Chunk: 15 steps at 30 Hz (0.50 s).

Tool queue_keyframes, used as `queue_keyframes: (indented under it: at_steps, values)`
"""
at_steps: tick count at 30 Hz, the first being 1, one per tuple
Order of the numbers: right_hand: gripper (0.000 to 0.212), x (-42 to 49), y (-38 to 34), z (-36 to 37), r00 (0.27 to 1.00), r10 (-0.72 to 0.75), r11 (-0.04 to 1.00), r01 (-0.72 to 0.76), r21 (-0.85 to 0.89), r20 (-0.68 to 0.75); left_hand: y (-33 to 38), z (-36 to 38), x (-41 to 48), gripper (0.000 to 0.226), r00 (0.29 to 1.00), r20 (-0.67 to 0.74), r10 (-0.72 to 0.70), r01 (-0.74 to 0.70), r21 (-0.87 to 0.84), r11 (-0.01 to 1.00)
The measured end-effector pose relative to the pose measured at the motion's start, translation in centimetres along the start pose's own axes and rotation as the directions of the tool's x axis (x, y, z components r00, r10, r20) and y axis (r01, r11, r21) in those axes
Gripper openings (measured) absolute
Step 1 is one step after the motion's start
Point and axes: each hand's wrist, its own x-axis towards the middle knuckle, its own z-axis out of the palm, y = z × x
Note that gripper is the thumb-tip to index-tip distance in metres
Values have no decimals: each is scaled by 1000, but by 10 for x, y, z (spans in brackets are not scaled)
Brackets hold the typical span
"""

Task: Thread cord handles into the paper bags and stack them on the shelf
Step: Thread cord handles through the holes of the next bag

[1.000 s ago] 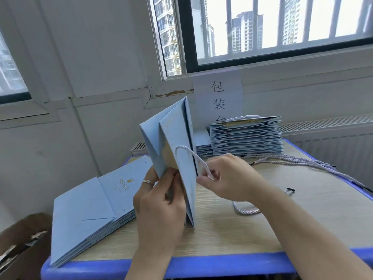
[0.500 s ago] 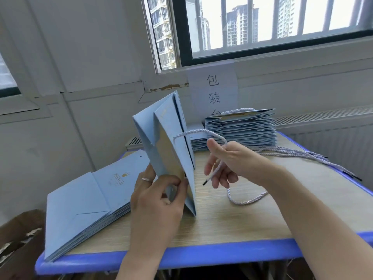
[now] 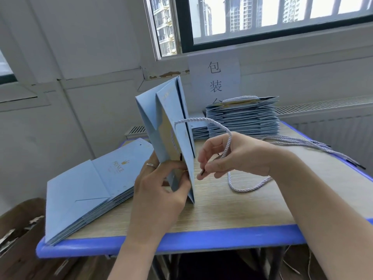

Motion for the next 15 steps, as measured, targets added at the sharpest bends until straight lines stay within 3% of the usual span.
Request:
queue_keyframes:
  at_steps: [3, 6, 11, 15]
  values:
    - [12, 0, 0, 2, 1000, 9, 1000, -10, 19, 17, 0, 0, 0, 10, 999, 28, 18, -19, 30, 999]
    - [11, 2, 0, 5, 998, 18, 1000, -17, 10, -55, -1, 0, -2, 13, 999, 48, 25, -28, 56, 998]
    - [13, 7, -1, 10, 982, -73, 980, 39, -193, -174, -1, 0, -2, 14, 999, 52, 9, -11, 39, 999]
    - [12, 9, -1, 8, 974, -103, 983, 68, -172, -202, -1, 0, -2, 14, 998, 69, -5, 3, 34, 999]
